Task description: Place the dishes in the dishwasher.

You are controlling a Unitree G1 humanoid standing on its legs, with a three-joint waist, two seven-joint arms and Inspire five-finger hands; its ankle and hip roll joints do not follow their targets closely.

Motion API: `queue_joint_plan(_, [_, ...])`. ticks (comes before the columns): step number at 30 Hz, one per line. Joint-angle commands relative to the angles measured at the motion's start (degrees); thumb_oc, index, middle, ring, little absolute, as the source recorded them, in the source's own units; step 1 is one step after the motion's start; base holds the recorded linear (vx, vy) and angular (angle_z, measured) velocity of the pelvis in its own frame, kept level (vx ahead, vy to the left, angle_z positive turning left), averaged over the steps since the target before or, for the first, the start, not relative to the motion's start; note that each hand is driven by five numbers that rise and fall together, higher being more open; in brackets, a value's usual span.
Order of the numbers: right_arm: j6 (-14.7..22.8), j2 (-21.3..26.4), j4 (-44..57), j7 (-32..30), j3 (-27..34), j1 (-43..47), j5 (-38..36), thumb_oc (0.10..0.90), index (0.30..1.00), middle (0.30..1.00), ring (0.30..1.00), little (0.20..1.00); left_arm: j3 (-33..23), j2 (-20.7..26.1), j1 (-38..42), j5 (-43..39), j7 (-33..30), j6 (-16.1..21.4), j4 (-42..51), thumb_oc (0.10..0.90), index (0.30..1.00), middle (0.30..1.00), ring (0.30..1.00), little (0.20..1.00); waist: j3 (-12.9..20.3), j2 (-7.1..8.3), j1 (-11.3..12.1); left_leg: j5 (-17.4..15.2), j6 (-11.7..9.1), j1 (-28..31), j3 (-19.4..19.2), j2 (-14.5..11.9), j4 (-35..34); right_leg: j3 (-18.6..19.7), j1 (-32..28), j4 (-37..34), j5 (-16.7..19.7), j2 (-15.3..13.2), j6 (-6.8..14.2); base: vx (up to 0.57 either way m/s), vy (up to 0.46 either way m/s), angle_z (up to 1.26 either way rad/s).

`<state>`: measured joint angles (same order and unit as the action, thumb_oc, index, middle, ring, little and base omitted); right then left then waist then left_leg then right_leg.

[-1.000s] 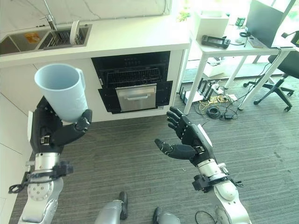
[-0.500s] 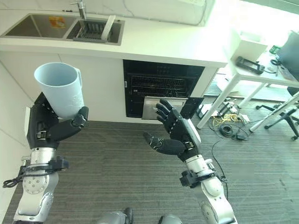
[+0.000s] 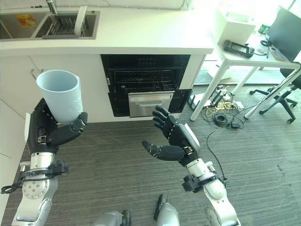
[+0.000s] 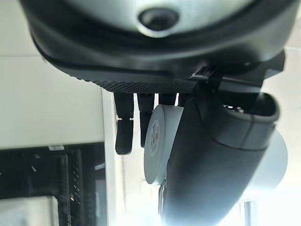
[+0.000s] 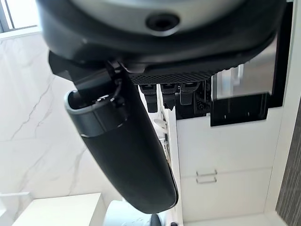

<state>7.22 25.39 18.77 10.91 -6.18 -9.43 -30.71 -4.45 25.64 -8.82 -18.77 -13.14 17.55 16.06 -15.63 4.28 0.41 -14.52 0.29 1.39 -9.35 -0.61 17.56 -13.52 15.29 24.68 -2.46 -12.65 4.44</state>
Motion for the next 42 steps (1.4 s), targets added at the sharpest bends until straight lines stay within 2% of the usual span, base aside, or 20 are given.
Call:
queue_joint_plan(1, [4.5, 1.3, 4.4, 2.4, 4.4, 3.0, -3.0, 0.8, 0.9, 0.9, 0.9, 0.9, -0.5, 0.7, 4.5, -2.5, 1.7, 7.1, 7.3, 0.4, 0.3, 0.3, 0.3, 0.3, 7.2, -1.31, -1.0, 9.5, -3.3, 5.5, 1.7, -5.2, -0.4, 0.0, -2.8, -7.5, -0.1, 0.7, 1.7, 0.23, -0.29, -0.16])
queue_joint_plan(3, [4.3, 1.7, 4.3, 2.5, 4.1, 2.7, -2.1, 0.8, 0.9, 0.9, 0.9, 0.9, 0.1, -0.3, 4.4, -10.3, 6.2, 7.5, 7.5, 0.4, 0.3, 0.3, 0.3, 0.3, 6.9, -0.62, -0.4, 12.7, -3.7, 4.0, -0.7, -4.4, 0.9, -0.5, -4.7, -7.5, -1.6, 0.2, 0.7, 0.19, -0.252, -0.28])
queue_joint_plan(5, [4.2, 1.8, 3.4, 1.7, 2.6, 4.1, -1.3, 0.8, 0.9, 0.9, 0.9, 0.9, 0.8, -1.8, 4.6, -10.2, 6.2, 8.6, 7.0, 0.4, 0.3, 0.3, 0.3, 0.3, 5.6, -0.85, 0.7, 9.6, -2.2, 1.0, -0.7, -0.3, 0.1, -1.1, -6.2, -7.5, -2.4, 0.5, 1.0, 0.13, -0.135, -0.15])
queue_joint_plan(6, [4.2, 1.6, 3.0, 1.7, 2.0, 4.6, -1.0, 0.8, 0.9, 0.9, 0.9, 0.9, 1.0, -2.0, 4.3, -9.5, 5.9, 9.5, 6.8, 0.4, 0.3, 0.3, 0.3, 0.3, 5.4, -1.25, 0.8, 8.5, -1.8, -0.1, -1.6, 0.0, -0.4, -1.3, -6.3, -7.5, -2.6, 1.1, 1.1, 0.09, -0.045, -0.15])
queue_joint_plan(8, [4.4, 1.2, 2.3, 1.6, 1.3, 5.2, -0.1, 0.8, 0.9, 0.9, 0.9, 0.9, 1.4, -2.2, 4.0, -8.3, 5.3, 10.4, 6.7, 0.4, 0.3, 0.3, 0.3, 0.3, 4.9, -3.08, 0.4, 5.3, -1.8, -3.4, -4.0, -2.7, -0.4, -2.6, -7.6, -7.5, -3.6, 2.9, 1.0, 0.06, -0.01, -0.14])
queue_joint_plan(9, [4.9, 1.0, 1.8, 1.7, 1.0, 5.5, -0.1, 0.8, 0.9, 0.9, 0.9, 0.9, 1.6, -2.2, 4.1, -7.5, 4.9, 11.1, 6.5, 0.4, 0.3, 0.3, 0.3, 0.3, 4.8, -4.15, 0.6, 5.6, -2.6, -6.4, -3.6, -3.8, -0.4, -2.6, -8.1, -7.5, -4.6, 4.1, 0.9, 0.09, 0.015, 0.11])
queue_joint_plan(13, [4.9, 1.6, 2.7, 2.7, 1.2, 4.5, 0.2, 0.8, 0.9, 0.9, 0.9, 0.9, 0.9, -2.4, 3.1, -5.6, 3.3, 11.9, 7.0, 0.4, 0.3, 0.3, 0.3, 0.3, 4.7, -5.87, 1.9, 10.2, -5.3, -13.6, 0.8, -5.4, -0.4, -1.8, -10.1, -7.5, -7.2, 6.4, -0.1, 0.15, 0.065, -0.02])
queue_joint_plan(15, [5.4, 2.2, 3.0, 2.7, 0.7, 4.4, 1.0, 0.8, 0.9, 0.9, 0.9, 0.9, 0.5, -2.3, 2.8, -5.7, 2.9, 12.5, 6.8, 0.4, 0.3, 0.3, 0.3, 0.3, 4.4, -6.73, 2.5, 12.8, -6.2, -17.4, 0.2, -7.3, -0.4, -2.1, -11.6, -7.5, -8.7, 7.6, -1.1, 0.21, 0.135, -0.21])
queue_joint_plan(18, [6.2, 2.9, 2.2, 1.7, 0.2, 5.2, 0.8, 0.8, 0.9, 0.9, 0.9, 0.9, 0.4, -2.1, 3.5, -6.4, 3.3, 13.1, 5.9, 0.4, 0.3, 0.3, 0.3, 0.3, 3.7, -6.52, 2.9, 12.3, -5.9, -17.2, 0.1, -7.1, -0.4, -2.1, -13.5, -7.5, -10.1, 7.6, -1.2, 0.2, 0.138, -0.06])
queue_joint_plan(21, [6.5, 3.1, 2.5, 1.9, 0.4, 5.0, -0.1, 0.8, 0.9, 0.9, 0.9, 0.9, 0.7, -1.2, 4.9, -6.0, 2.1, 13.4, 5.1, 0.4, 0.3, 0.3, 0.3, 0.3, 4.3, -5.71, 3.2, 10.9, -4.5, -16.1, 0.8, -6.7, -0.4, -2.5, -15.6, -7.5, -10.6, 6.6, -0.4, 0.23, 0.194, -0.07])
queue_joint_plan(29, [6.4, 0.0, 1.8, -0.4, -0.7, 7.9, 0.5, 0.8, 0.9, 0.9, 0.9, 0.9, -0.1, -0.4, 9.2, -5.0, 4.3, 10.7, 4.4, 0.4, 0.3, 0.3, 0.3, 0.3, 5.9, -2.52, 7.1, 9.3, -1.1, -15.6, 4.7, -1.8, -0.4, -3.5, -20.8, -7.5, -10.1, 3.2, 2.7, 0.21, 0.16, 0.12])
queue_joint_plan(31, [6.4, -0.9, 1.8, -2.0, -1.5, 8.9, 1.7, 0.8, 0.9, 0.9, 0.9, 0.9, -0.6, -0.1, 9.7, -3.6, 4.8, 10.2, 4.2, 0.4, 0.3, 0.3, 0.3, 0.3, 6.4, -1.76, 7.8, 8.5, 0.5, -14.9, 6.0, 0.0, -0.4, -4.3, -22.6, -7.5, -6.1, 2.8, 3.6, 0.27, 0.2, 0.31])
queue_joint_plan(32, [6.1, -1.3, 1.8, -2.2, -1.9, 9.2, 2.2, 0.8, 0.9, 0.9, 0.9, 0.9, -1.1, 0.2, 9.7, -2.4, 4.8, 10.1, 4.2, 0.4, 0.3, 0.3, 0.3, 0.3, 6.8, -1.84, 7.9, 7.8, 1.2, -14.2, 6.9, 0.9, -0.4, -4.6, -24.0, -7.5, -1.8, 3.2, 4.1, 0.22, 0.169, 0.46])
queue_joint_plan(33, [6.0, -1.5, 1.8, -2.0, -2.1, 9.3, 2.3, 0.8, 0.9, 0.9, 0.9, 0.9, -1.4, 0.3, 9.6, -1.7, 4.8, 10.1, 4.3, 0.4, 0.3, 0.3, 0.3, 0.3, 6.9, -2.07, 7.7, 7.8, 1.5, -14.1, 7.4, 1.1, -0.4, -4.6, -24.1, -7.5, 0.2, 3.6, 4.3, 0.36, 0.279, 0.54])
queue_joint_plan(34, [5.0, -2.5, 2.7, -1.7, -3.5, 8.8, 3.0, 0.8, 0.9, 0.9, 0.9, 0.9, -1.8, 1.2, 8.9, 1.6, 3.5, 10.6, 4.0, 0.4, 0.3, 0.3, 0.3, 0.3, 6.3, -3.27, 6.1, 6.4, 2.5, -11.5, 8.1, 1.2, -0.4, -2.8, -16.6, 0.1, 2.9, 5.0, 3.5, 0.27, 0.201, 0.32])
queue_joint_plan(35, [4.8, -2.6, 2.6, -1.8, -3.6, 8.8, 3.4, 0.8, 0.9, 0.9, 0.9, 0.9, -1.9, 1.4, 9.0, 1.5, 3.4, 10.6, 3.8, 0.4, 0.3, 0.3, 0.3, 0.3, 6.3, -3.35, 6.0, 6.3, 2.4, -11.4, 8.1, 1.1, -0.4, -2.9, -16.2, -0.2, 2.5, 5.1, 3.2, 0.37, 0.023, 0.32])
queue_joint_plan(36, [4.3, -1.9, 0.7, -1.3, -4.8, 9.7, 4.4, 0.8, 0.9, 0.9, 0.9, 0.9, -2.0, 2.5, 10.4, 0.7, 2.1, 10.4, 3.5, 0.4, 0.3, 0.3, 0.3, 0.3, 4.8, -3.1, 5.6, 6.6, 1.0, -10.7, 7.2, 0.4, -0.4, -4.4, -13.6, -7.5, -1.8, 3.8, 1.7, 0.2, -0.247, 0.0])
queue_joint_plan(38, [4.4, -1.3, 0.7, -0.6, -5.0, 9.9, 3.0, 0.8, 0.9, 0.9, 0.9, 0.9, -1.9, 2.8, 10.2, 1.5, 0.8, 10.2, 4.2, 0.4, 0.3, 0.3, 0.3, 0.3, 4.0, -1.72, 4.6, 5.7, 0.7, -10.2, 5.2, 0.4, -0.4, -1.0, -7.2, -7.5, 0.4, 0.4, 3.6, 0.2, -0.303, -0.18])
queue_joint_plan(40, [3.8, -1.4, 1.6, -0.1, -5.0, 9.6, 2.4, 0.8, 0.9, 0.9, 0.9, 0.9, -1.6, 2.9, 9.8, 2.9, 0.0, 10.1, 4.8, 0.4, 0.3, 0.3, 0.3, 0.3, 3.6, -1.34, 3.4, 4.0, 1.1, -8.7, 4.8, 0.5, -0.4, 2.7, -2.1, -7.5, 4.2, -1.3, 5.0, 0.24, -0.284, -0.18])
queue_joint_plan(42, [3.1, -1.6, 2.8, 0.3, -5.0, 9.2, 2.4, 0.8, 0.9, 0.9, 0.9, 0.9, -1.2, 3.2, 9.4, 3.7, -0.3, 10.0, 5.2, 0.4, 0.3, 0.3, 0.3, 0.3, 3.1, -1.11, 2.5, 2.5, 1.5, -6.9, 5.1, 0.4, -0.4, 4.5, 1.0, -7.5, 6.0, -2.1, 5.3, 0.34, -0.396, 0.24])
